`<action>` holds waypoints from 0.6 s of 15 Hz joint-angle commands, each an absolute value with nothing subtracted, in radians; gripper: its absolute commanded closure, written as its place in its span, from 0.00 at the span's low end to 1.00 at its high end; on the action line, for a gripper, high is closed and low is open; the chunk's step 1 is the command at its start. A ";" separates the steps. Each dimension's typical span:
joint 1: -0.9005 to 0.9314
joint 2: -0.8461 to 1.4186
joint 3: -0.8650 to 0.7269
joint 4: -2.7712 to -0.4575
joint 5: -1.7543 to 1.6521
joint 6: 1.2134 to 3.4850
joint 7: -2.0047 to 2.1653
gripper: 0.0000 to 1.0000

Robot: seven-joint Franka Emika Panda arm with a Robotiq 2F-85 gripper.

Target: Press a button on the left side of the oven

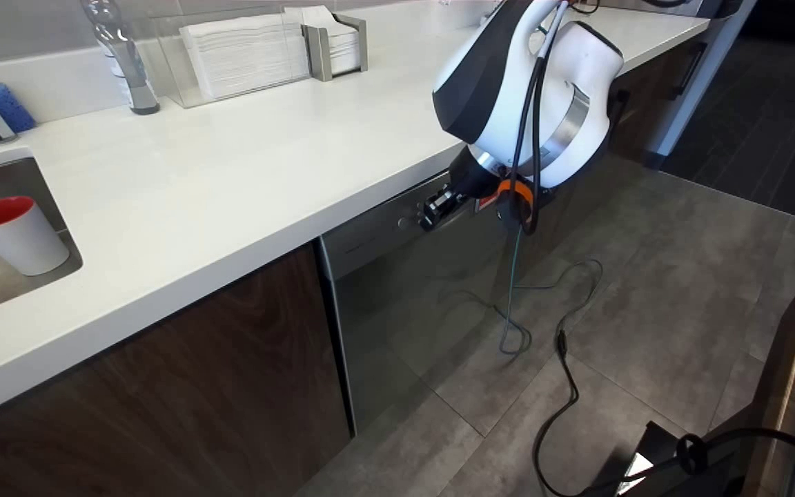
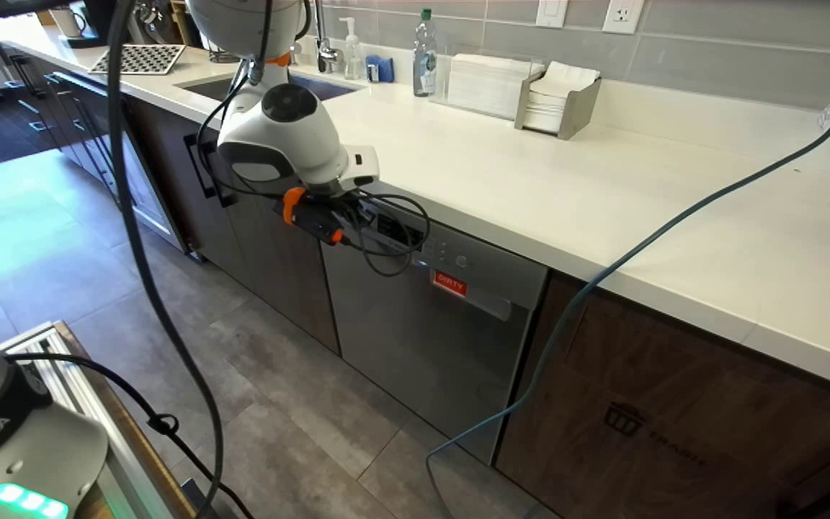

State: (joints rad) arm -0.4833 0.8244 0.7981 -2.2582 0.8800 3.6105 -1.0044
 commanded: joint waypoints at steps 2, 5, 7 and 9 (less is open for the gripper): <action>-0.509 0.856 0.818 -2.243 0.840 3.622 -0.993 1.00; -0.507 0.854 0.817 -2.243 0.839 3.625 -0.994 1.00; -0.504 0.853 0.816 -2.242 0.841 3.626 -0.995 1.00; -0.503 0.854 0.815 -2.241 0.840 3.627 -0.995 1.00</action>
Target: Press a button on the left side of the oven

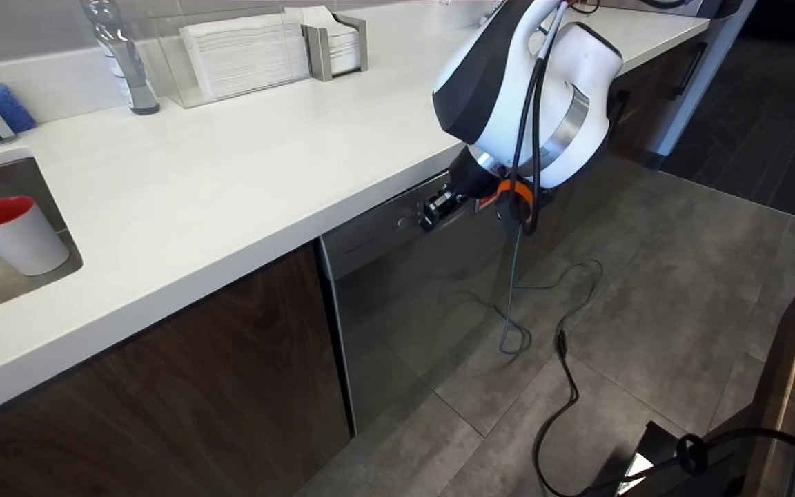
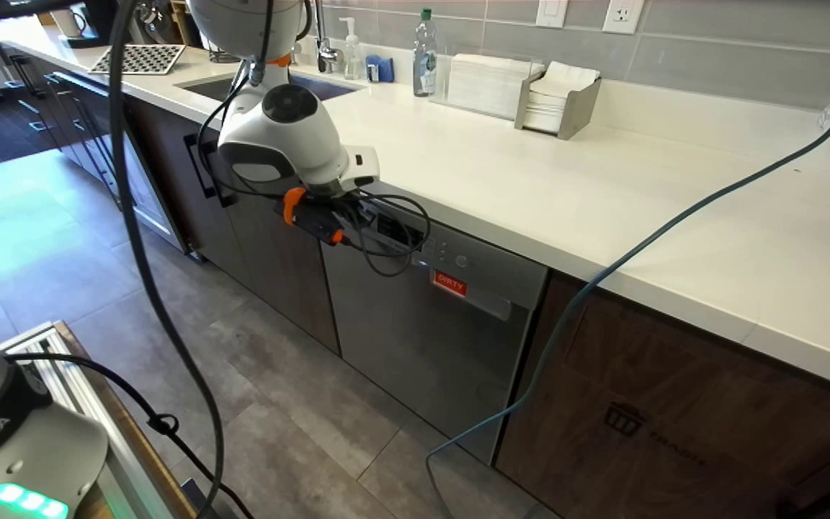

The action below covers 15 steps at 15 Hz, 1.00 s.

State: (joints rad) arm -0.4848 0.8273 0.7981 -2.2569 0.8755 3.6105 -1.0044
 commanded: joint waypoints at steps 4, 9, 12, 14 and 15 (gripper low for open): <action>-0.506 0.856 0.823 -2.238 0.821 3.643 -0.995 1.00; -0.508 0.856 0.828 -2.247 0.787 3.668 -0.994 1.00; -0.505 0.855 0.824 -2.249 0.781 3.671 -0.995 1.00; -0.504 0.854 0.824 -2.253 0.775 3.677 -0.994 1.00; -0.503 0.853 0.823 -2.254 0.771 3.683 -0.994 1.00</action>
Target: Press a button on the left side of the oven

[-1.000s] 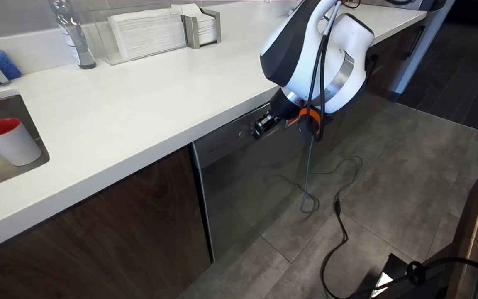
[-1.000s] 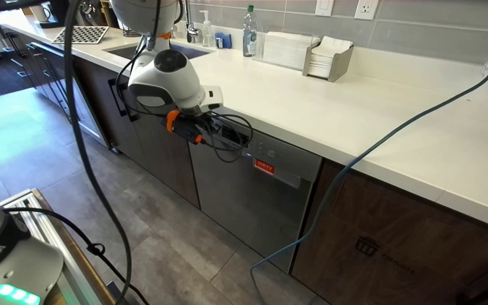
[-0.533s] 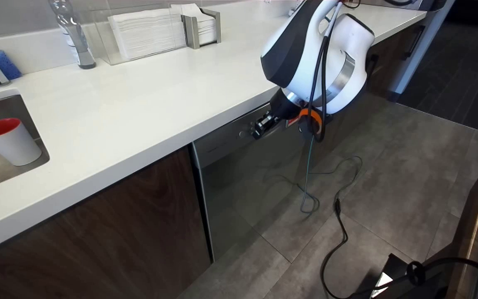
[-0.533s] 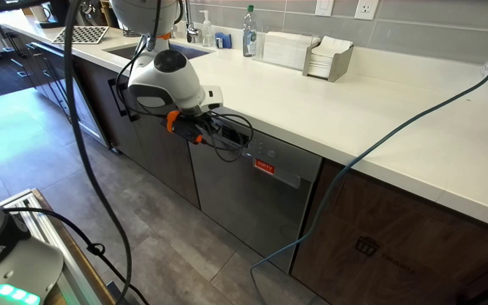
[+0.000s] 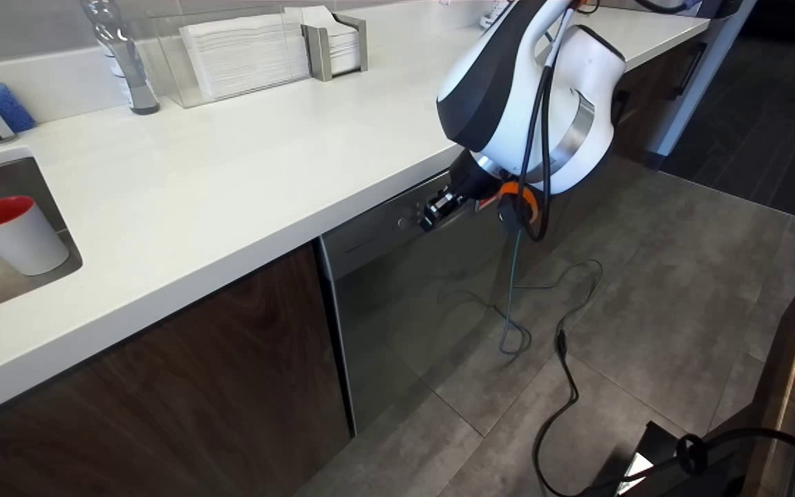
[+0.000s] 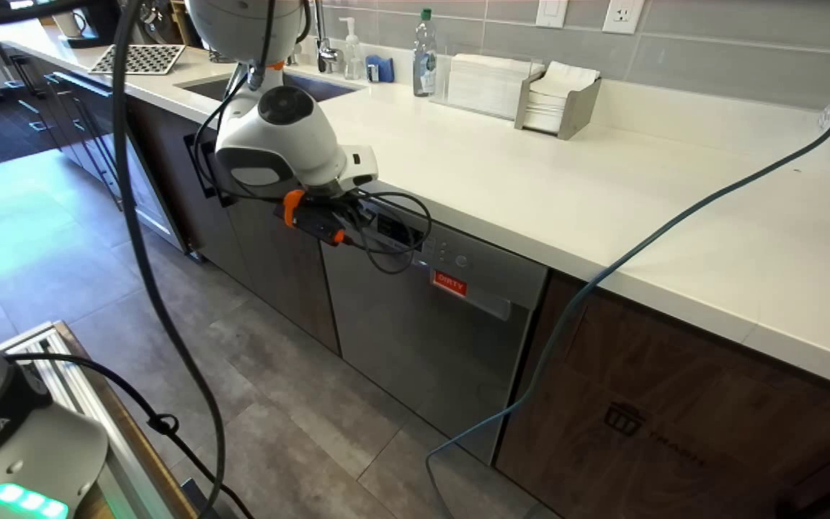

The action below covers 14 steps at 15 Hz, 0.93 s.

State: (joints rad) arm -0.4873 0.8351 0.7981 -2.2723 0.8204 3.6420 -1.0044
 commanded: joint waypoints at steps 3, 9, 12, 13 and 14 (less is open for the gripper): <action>-0.509 0.856 0.830 -2.257 0.757 3.691 -0.990 1.00; -0.508 0.854 0.826 -2.261 0.762 3.689 -0.989 1.00; -0.489 0.844 0.806 -2.264 0.796 3.672 -0.995 1.00; -0.490 0.842 0.807 -2.266 0.799 3.670 -0.994 1.00; -0.488 0.838 0.804 -2.269 0.807 3.664 -0.995 1.00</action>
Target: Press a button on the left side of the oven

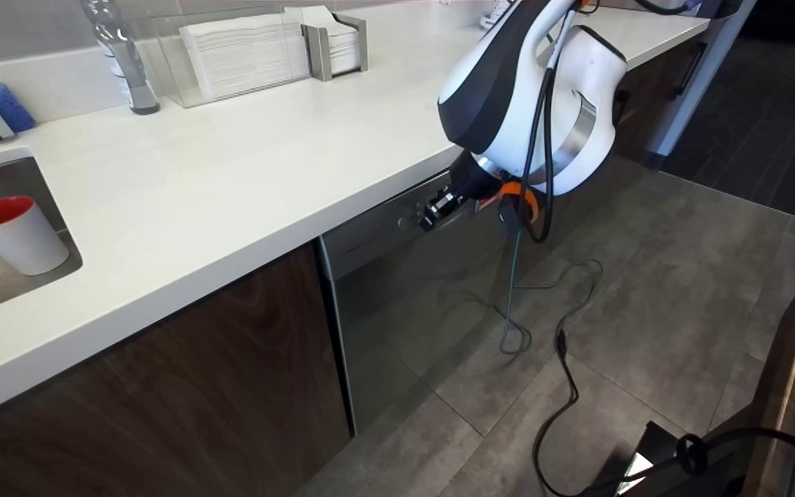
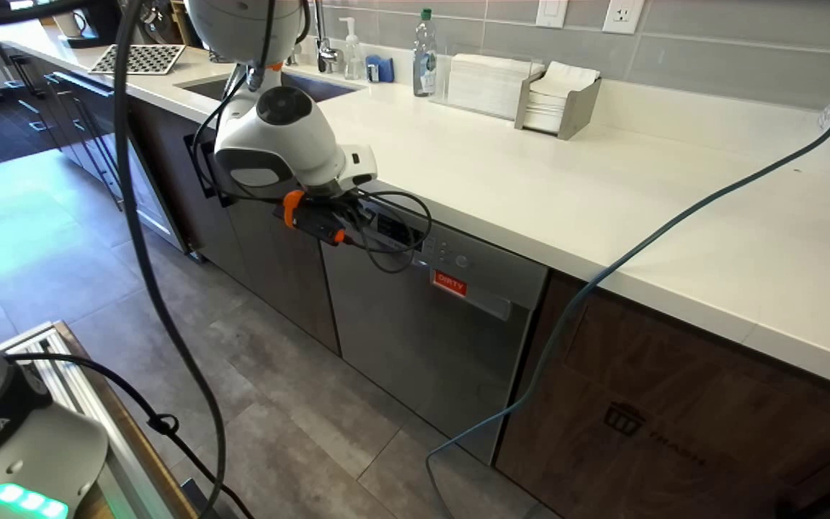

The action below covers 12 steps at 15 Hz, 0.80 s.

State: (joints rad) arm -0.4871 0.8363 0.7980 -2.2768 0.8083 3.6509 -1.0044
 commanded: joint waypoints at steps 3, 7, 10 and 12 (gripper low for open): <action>-0.471 0.816 0.789 -2.279 0.851 3.639 -1.003 1.00; -0.426 0.780 0.751 -2.292 0.961 3.598 -1.025 1.00; -0.394 0.759 0.727 -2.297 1.048 3.577 -1.048 1.00; -0.383 0.742 0.723 -2.303 1.091 3.557 -1.063 1.00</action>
